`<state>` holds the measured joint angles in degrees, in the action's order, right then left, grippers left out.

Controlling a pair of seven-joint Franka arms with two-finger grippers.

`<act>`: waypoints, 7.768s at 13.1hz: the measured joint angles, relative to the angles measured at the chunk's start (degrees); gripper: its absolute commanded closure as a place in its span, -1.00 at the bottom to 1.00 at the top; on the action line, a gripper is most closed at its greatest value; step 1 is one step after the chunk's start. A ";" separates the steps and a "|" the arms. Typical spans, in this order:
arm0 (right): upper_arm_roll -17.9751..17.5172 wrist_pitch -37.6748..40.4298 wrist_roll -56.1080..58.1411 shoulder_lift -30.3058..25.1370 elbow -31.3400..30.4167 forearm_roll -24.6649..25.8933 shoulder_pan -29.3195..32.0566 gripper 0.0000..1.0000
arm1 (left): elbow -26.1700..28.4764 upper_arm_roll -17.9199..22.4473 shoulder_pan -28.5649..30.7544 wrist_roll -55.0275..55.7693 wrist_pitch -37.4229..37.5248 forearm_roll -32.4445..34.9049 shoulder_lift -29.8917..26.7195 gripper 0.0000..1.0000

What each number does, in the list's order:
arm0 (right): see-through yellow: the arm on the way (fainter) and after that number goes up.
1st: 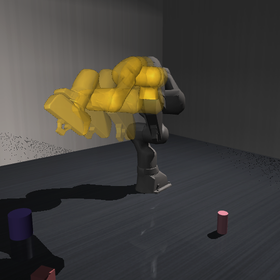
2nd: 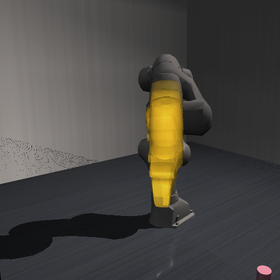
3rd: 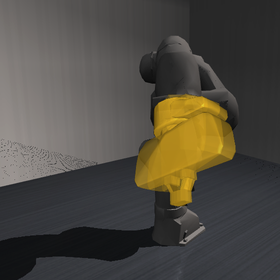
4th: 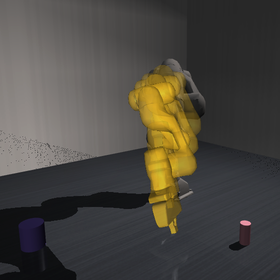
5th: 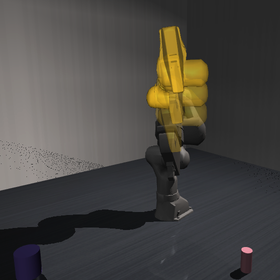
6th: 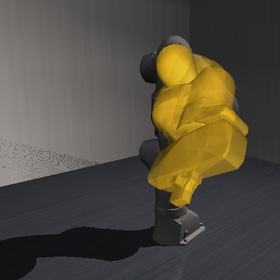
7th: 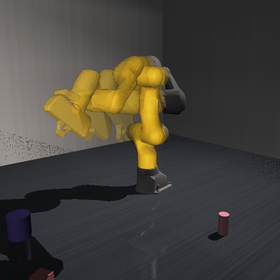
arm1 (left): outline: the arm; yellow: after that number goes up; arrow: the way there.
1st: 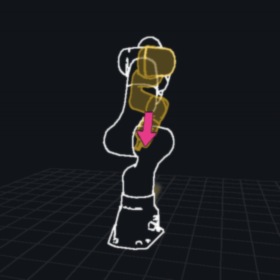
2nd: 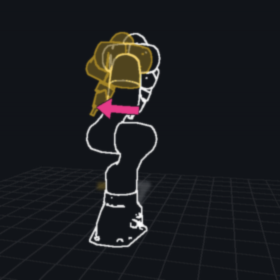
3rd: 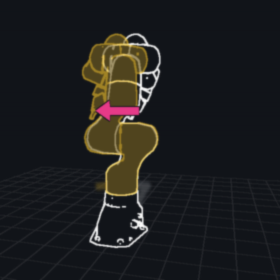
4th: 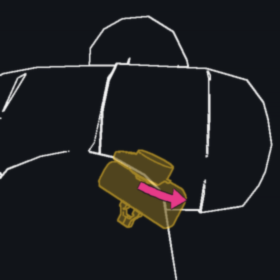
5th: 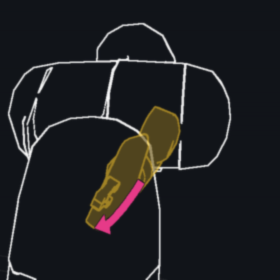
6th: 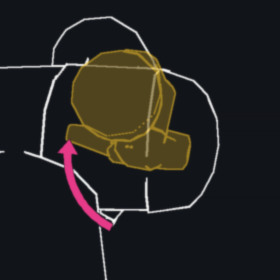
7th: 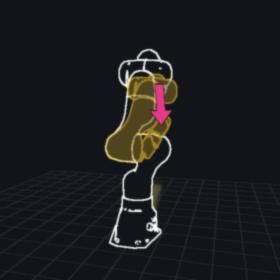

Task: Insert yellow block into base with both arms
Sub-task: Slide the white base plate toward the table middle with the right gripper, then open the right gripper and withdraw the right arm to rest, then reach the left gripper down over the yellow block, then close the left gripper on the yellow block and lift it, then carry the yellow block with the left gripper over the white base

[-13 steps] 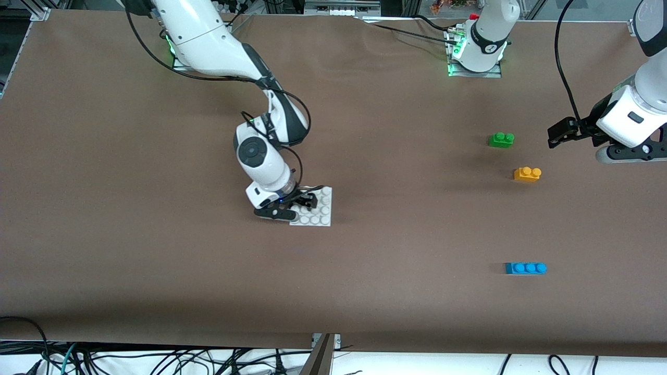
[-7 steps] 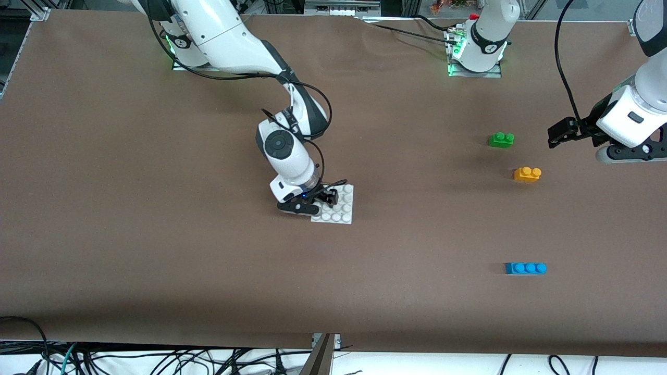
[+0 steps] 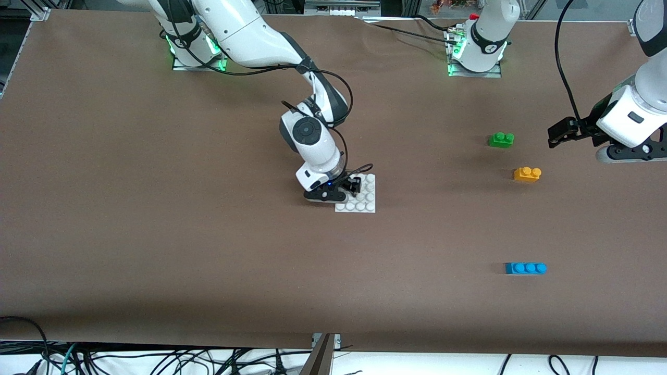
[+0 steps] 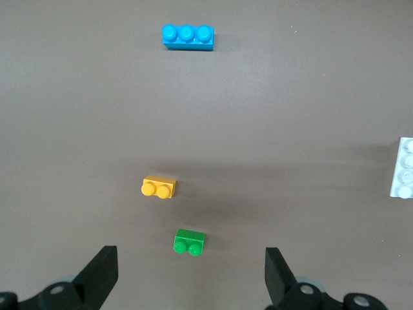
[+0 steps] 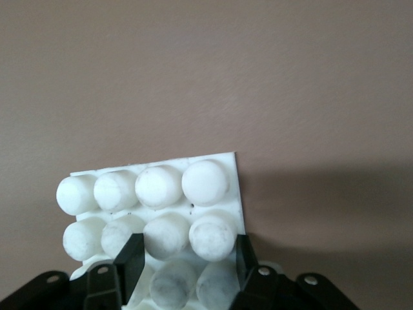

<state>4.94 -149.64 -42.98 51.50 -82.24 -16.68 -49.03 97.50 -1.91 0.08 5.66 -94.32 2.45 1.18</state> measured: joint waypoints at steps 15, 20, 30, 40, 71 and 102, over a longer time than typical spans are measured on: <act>0.04 1.69 -4.60 0.54 4.89 -0.19 2.62 -0.99 | 0.00 0.00 0.00 0.01 0.03 0.00 0.00 -1.00; -1.87 16.74 6.59 -9.15 4.42 -0.18 13.48 -1.00 | -0.56 0.01 -0.01 0.18 0.02 0.00 0.08 -1.00; -2.09 44.19 29.06 -37.41 -11.76 8.70 34.77 -1.00 | -0.60 -0.03 -0.04 0.06 0.74 -0.01 1.65 -1.00; -4.96 54.68 36.98 -46.52 -12.30 15.83 44.87 -1.00 | -0.59 0.25 0.08 -1.87 1.49 -0.37 1.69 -1.00; -4.92 59.32 37.30 -44.71 -7.29 20.13 46.52 -1.00 | 36.74 0.82 13.18 -22.69 -52.63 -0.06 15.35 -0.73; -5.00 59.25 37.30 -44.58 -7.08 20.10 46.55 -1.00 | -2.17 -30.32 -4.19 21.97 -14.61 3.95 25.35 0.50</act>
<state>-0.05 -90.39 -5.68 6.92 -89.32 3.42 -2.48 95.33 -32.23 -4.10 27.62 -108.94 6.40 26.53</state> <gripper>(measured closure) 0.000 0.383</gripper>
